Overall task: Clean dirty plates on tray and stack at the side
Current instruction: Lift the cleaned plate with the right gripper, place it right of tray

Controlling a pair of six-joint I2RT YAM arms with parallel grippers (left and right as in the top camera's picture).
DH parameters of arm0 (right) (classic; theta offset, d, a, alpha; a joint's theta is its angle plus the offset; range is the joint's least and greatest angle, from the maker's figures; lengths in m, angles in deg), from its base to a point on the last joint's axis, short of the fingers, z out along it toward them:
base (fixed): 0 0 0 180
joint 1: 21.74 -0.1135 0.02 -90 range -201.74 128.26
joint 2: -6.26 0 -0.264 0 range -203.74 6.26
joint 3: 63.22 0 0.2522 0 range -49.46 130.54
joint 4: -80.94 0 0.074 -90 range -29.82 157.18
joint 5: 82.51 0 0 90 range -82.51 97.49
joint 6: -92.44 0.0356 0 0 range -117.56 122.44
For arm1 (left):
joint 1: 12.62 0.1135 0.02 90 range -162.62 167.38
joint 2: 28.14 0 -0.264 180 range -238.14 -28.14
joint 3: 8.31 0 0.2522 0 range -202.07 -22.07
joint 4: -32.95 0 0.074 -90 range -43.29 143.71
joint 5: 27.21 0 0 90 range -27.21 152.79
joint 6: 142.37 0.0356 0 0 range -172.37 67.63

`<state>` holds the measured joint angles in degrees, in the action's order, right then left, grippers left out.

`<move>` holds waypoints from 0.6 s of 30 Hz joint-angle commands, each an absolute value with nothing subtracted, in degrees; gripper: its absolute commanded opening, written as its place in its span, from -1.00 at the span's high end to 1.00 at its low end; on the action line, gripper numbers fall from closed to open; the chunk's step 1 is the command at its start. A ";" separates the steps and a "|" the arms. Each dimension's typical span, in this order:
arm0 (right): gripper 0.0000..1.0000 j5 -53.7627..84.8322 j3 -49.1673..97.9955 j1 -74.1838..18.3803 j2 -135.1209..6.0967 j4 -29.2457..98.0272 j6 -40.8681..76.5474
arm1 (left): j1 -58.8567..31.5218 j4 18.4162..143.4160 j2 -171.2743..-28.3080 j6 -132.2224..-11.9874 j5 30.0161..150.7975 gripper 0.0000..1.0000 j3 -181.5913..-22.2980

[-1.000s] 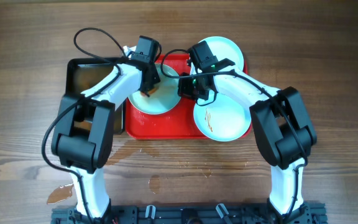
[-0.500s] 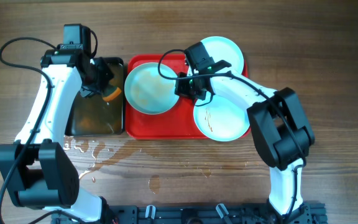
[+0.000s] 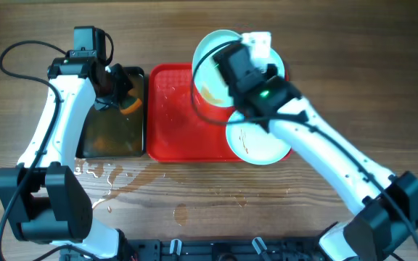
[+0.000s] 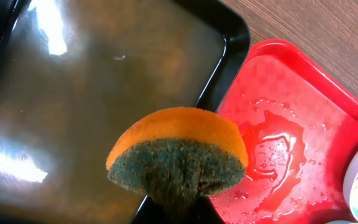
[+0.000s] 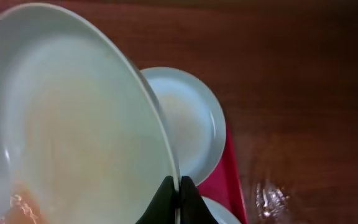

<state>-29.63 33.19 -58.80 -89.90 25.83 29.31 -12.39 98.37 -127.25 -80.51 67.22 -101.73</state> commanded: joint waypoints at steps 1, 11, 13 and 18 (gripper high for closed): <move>0.91 -51.99 33.41 -65.99 -90.69 26.93 24.64 | -11.97 98.19 -127.47 -79.77 67.70 0.92 -101.90; 0.91 -71.71 33.41 -75.04 -91.14 30.58 19.94 | -12.02 98.26 -127.47 -79.77 67.72 0.92 -101.90; 0.91 -71.71 33.41 -75.04 -91.14 30.93 19.24 | -12.02 98.24 -127.47 -79.77 67.72 0.92 -101.90; 0.91 -71.66 33.41 -75.04 -91.14 31.84 18.91 | -12.02 98.22 -127.47 -79.77 67.70 0.92 -101.90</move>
<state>-69.35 33.19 -74.91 -90.27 31.52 19.44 -12.39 98.35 -127.25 -80.51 67.22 -101.73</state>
